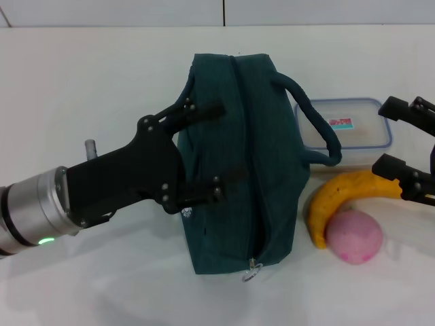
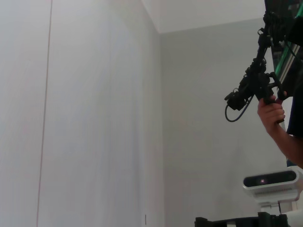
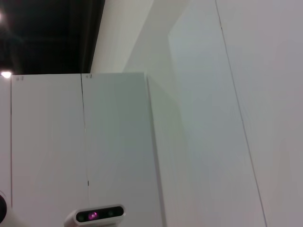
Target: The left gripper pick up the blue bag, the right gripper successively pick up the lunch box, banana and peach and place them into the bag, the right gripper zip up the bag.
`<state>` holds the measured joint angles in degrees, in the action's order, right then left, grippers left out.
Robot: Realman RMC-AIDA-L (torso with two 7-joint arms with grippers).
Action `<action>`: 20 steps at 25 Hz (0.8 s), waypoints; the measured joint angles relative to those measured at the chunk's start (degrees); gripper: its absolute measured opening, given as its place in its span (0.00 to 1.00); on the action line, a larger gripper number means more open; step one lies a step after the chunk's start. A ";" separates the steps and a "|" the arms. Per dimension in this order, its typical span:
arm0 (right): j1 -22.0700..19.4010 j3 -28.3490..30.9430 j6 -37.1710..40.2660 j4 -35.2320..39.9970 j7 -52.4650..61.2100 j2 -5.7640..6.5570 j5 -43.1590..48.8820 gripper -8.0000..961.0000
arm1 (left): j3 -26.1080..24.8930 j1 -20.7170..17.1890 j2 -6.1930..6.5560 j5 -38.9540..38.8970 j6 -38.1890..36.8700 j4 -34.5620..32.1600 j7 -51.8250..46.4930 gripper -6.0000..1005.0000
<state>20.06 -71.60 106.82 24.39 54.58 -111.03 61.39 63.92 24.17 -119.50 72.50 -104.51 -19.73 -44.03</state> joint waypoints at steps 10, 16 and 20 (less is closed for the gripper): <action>-0.02 0.15 0.58 0.05 -0.27 0.47 0.57 0.86 | 0.15 -0.39 -0.12 0.00 -0.06 0.43 -0.36 0.83; -0.07 0.96 0.59 0.05 -0.13 0.68 0.45 0.86 | -1.89 0.20 0.58 0.32 3.19 -5.34 -13.50 0.82; -0.07 1.06 0.59 0.06 -0.12 0.80 0.41 0.86 | -2.24 -0.49 1.90 3.30 8.92 -17.47 -30.79 0.81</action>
<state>20.00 -70.54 107.41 24.44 54.47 -110.24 61.80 61.68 23.68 -117.60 75.80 -95.59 -37.19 -74.82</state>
